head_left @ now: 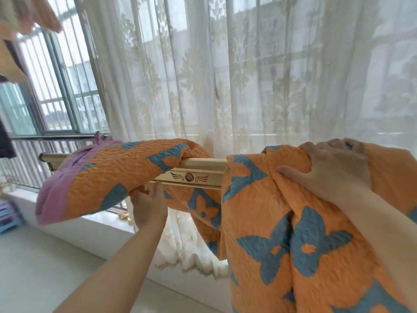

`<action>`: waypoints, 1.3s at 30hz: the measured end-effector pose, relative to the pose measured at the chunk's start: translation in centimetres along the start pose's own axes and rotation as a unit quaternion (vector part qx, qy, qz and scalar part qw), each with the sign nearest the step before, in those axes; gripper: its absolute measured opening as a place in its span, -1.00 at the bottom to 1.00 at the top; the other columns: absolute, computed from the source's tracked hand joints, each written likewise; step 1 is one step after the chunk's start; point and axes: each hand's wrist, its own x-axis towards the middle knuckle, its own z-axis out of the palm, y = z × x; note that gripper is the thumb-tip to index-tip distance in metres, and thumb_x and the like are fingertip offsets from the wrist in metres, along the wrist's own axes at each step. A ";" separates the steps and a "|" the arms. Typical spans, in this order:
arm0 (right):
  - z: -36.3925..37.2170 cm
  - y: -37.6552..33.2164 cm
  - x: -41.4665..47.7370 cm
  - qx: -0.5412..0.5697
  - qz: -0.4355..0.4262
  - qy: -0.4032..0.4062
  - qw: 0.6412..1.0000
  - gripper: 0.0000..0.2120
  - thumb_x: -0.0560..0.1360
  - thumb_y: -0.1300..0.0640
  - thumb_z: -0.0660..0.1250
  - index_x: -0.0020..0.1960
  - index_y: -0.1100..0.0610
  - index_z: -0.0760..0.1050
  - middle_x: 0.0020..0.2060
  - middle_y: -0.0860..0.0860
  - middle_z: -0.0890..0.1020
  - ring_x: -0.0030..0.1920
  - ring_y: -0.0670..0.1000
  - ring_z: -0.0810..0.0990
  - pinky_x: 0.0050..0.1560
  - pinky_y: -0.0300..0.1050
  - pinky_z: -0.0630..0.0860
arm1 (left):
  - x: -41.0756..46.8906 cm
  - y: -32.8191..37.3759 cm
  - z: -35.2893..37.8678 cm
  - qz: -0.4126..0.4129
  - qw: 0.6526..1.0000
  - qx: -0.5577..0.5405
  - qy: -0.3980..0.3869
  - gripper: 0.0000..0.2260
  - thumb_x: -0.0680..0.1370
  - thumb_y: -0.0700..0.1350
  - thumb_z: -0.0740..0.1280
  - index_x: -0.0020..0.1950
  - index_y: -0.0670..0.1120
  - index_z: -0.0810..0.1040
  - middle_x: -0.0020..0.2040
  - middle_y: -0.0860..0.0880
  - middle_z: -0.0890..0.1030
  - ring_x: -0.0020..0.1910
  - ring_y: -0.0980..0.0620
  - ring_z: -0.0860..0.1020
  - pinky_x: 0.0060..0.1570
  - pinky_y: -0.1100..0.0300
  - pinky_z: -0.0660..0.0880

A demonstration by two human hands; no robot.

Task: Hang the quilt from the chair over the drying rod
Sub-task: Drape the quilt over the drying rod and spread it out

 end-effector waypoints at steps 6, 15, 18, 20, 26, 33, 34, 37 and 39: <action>-1.0 0.3 -0.9 0.016 -0.009 -0.004 1.000 -0.20 0.28 -0.61 -0.20 0.17 -0.13 0.43 0.09 -0.05 0.61 0.24 0.03 0.45 0.30 0.09 0.19 | 0.6 4.6 0.6 0.160 0.981 0.093 -0.052 -0.39 0.55 0.03 0.29 0.54 -0.05 0.14 0.52 -0.07 0.24 0.46 -0.11 0.22 0.42 -0.04 0.19; -1.7 -0.7 -1.8 0.023 -0.005 -0.011 1.000 -0.21 0.33 -0.57 -0.15 0.22 -0.09 0.43 0.12 -0.01 0.60 0.26 0.06 0.43 0.33 0.12 0.15 | -9.8 12.5 4.9 0.371 0.856 0.114 -0.341 -0.57 0.58 0.19 0.14 0.39 0.05 0.44 0.40 0.04 0.44 0.41 0.05 0.31 0.45 0.01 0.13; -1.7 -0.5 -1.8 0.067 -0.030 -0.038 0.997 -0.34 0.47 -0.41 -0.11 0.39 -0.06 0.31 0.29 0.00 0.50 0.36 0.06 0.35 0.40 0.10 0.08 | -10.3 12.3 6.0 0.384 0.829 0.227 -0.338 -0.53 0.57 0.29 0.03 0.40 0.13 0.36 0.40 0.06 0.43 0.42 -0.01 0.27 0.45 -0.14 0.03; -2.1 0.1 -1.5 0.122 -0.055 -0.052 0.990 -0.48 0.56 -0.26 -0.02 0.43 -0.06 0.28 0.36 -0.02 0.45 0.39 0.03 0.31 0.40 0.04 0.10 | -9.6 11.9 6.1 0.376 0.836 0.242 -0.318 -0.55 0.58 0.27 -0.01 0.33 0.10 0.40 0.34 0.04 0.46 0.37 -0.03 0.31 0.41 -0.15 0.08; -2.3 4.0 -1.4 0.152 0.096 -0.114 0.977 -0.35 0.44 -0.47 -0.11 0.38 -0.18 0.28 0.28 -0.03 0.50 0.30 0.10 0.41 0.21 0.15 0.20 | -6.0 10.4 5.2 0.331 0.863 0.276 -0.263 -0.62 0.60 0.21 -0.04 0.19 0.05 0.43 0.26 0.01 0.49 0.33 -0.06 0.33 0.42 -0.21 0.02; -1.1 4.2 -3.1 0.172 0.100 -0.037 0.979 -0.38 0.45 -0.44 -0.08 0.38 -0.15 0.24 0.17 0.05 0.53 0.19 0.09 0.47 0.28 0.09 0.16 | -7.2 10.3 5.7 0.322 0.867 0.255 -0.281 -0.61 0.62 0.20 -0.06 0.27 0.07 0.39 0.35 0.01 0.43 0.41 -0.05 0.25 0.45 -0.22 -0.09; -1.2 4.6 -3.3 0.171 0.103 -0.035 0.979 -0.38 0.45 -0.44 -0.08 0.38 -0.15 0.24 0.16 0.04 0.53 0.19 0.08 0.46 0.28 0.08 0.16 | -7.4 10.4 5.8 0.323 0.867 0.251 -0.285 -0.61 0.61 0.20 -0.06 0.27 0.07 0.38 0.35 0.01 0.43 0.41 -0.04 0.25 0.45 -0.22 -0.09; -1.7 5.9 -3.8 0.168 0.114 -0.033 0.979 -0.39 0.46 -0.44 -0.08 0.37 -0.16 0.25 0.14 0.03 0.53 0.17 0.08 0.47 0.27 0.06 0.15 | -8.4 10.9 6.4 0.333 0.860 0.240 -0.304 -0.60 0.61 0.21 -0.07 0.27 0.08 0.38 0.34 0.03 0.43 0.40 -0.03 0.26 0.45 -0.22 -0.09; -1.9 6.7 -4.2 0.165 0.119 -0.035 0.978 -0.40 0.46 -0.44 -0.09 0.37 -0.16 0.25 0.14 0.03 0.54 0.17 0.08 0.47 0.27 0.06 0.15 | -9.0 11.3 6.7 0.336 0.858 0.233 -0.311 -0.61 0.62 0.19 -0.07 0.28 0.08 0.40 0.33 0.04 0.45 0.39 -0.02 0.28 0.45 -0.21 -0.10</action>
